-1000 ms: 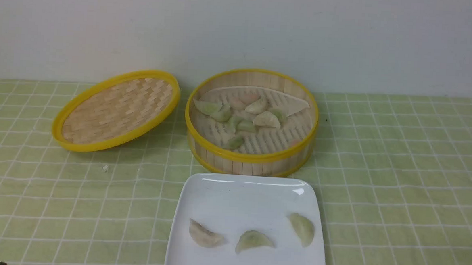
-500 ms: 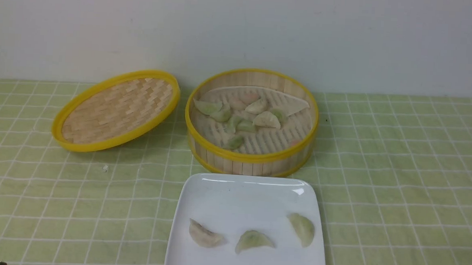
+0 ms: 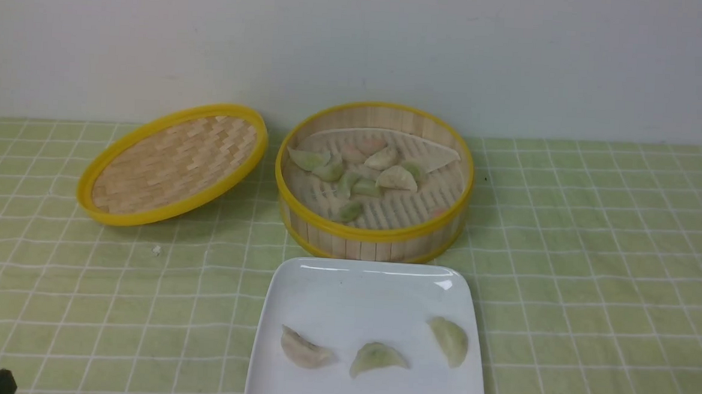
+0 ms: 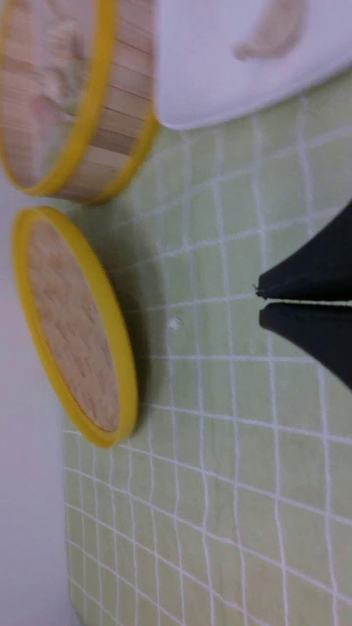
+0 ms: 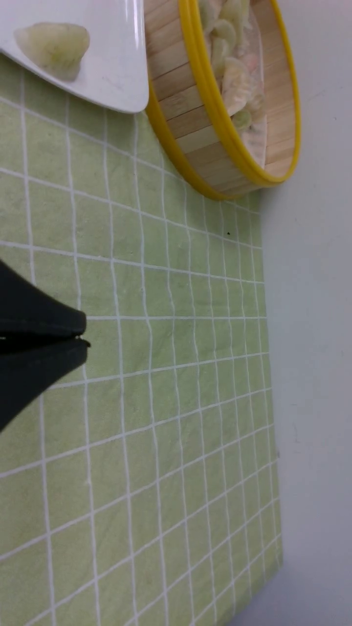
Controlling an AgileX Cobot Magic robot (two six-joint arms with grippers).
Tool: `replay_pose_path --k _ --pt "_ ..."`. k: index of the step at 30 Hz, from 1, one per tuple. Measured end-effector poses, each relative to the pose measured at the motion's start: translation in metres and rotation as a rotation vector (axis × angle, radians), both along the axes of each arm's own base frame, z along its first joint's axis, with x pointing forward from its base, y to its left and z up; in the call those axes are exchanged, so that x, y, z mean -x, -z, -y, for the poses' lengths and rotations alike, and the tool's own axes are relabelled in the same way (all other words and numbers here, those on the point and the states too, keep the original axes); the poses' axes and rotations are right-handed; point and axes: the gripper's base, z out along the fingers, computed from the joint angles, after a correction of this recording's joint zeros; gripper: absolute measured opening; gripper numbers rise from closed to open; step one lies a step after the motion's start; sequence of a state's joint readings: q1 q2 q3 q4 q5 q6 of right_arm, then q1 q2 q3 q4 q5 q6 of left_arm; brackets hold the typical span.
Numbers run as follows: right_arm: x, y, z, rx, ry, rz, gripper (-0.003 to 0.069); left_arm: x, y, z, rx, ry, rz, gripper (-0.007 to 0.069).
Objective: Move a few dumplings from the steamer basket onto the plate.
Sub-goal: Use the left arm to grab a dumpling from the steamer
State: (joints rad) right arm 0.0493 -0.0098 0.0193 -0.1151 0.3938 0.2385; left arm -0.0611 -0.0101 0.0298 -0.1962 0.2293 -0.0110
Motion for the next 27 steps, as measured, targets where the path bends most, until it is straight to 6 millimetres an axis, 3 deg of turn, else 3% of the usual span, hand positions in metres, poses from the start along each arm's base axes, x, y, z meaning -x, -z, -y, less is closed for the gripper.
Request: replay_pose_path --k 4,9,11,12,15,16,17,18,19,20,23,25,27 --pt "-0.001 -0.001 -0.001 -0.039 -0.003 0.024 -0.0015 -0.001 -0.016 -0.002 0.192 -0.039 0.155 -0.0006" --pt "-0.002 -0.025 -0.003 -0.591 0.004 0.275 -0.0015 0.005 -0.053 -0.015 0.464 -0.127 0.466 -0.0006" --pt "-0.002 -0.031 -0.001 -0.717 0.012 0.343 -0.0015 0.009 -0.071 -0.014 0.474 -0.104 0.494 -0.0006" --pt "-0.001 -0.034 0.001 -0.808 0.022 0.383 -0.0015 0.012 -0.089 -0.011 0.462 -0.073 0.490 -0.0006" --pt "0.000 -0.039 0.004 -0.897 0.037 0.443 -0.0015 0.011 -0.136 0.000 0.372 0.013 0.330 -0.0006" --pt "0.000 -0.039 0.005 -0.900 0.037 0.447 -0.0015 0.010 -0.139 0.000 0.360 0.017 0.313 -0.0006" --pt "0.001 -0.041 0.006 -0.916 0.041 0.467 -0.0015 -0.002 -0.163 0.008 0.305 0.063 0.126 -0.0006" --pt "0.001 -0.041 0.006 -0.918 0.042 0.469 -0.0015 -0.002 -0.163 0.008 0.305 0.063 0.126 -0.0006" --pt "0.001 -0.042 0.006 -0.919 0.042 0.476 -0.0015 -0.018 -0.181 0.014 0.244 0.100 -0.041 -0.0006" --pt "0.001 -0.044 0.005 -0.915 0.035 0.466 -0.0015 -0.027 -0.185 0.017 0.207 0.131 -0.164 -0.0006" --pt "0.008 -0.076 -0.003 -0.798 -0.049 0.414 -0.0015 -0.074 -0.196 0.028 0.079 0.242 -0.494 -0.0006" --pt "0.013 -0.117 -0.009 -0.653 -0.115 0.322 -0.0015 -0.110 -0.188 0.034 0.012 0.329 -0.674 -0.0006" --pt "0.012 -0.139 -0.013 -0.550 -0.139 0.231 -0.0015 -0.134 -0.181 0.038 -0.017 0.376 -0.750 -0.0006"
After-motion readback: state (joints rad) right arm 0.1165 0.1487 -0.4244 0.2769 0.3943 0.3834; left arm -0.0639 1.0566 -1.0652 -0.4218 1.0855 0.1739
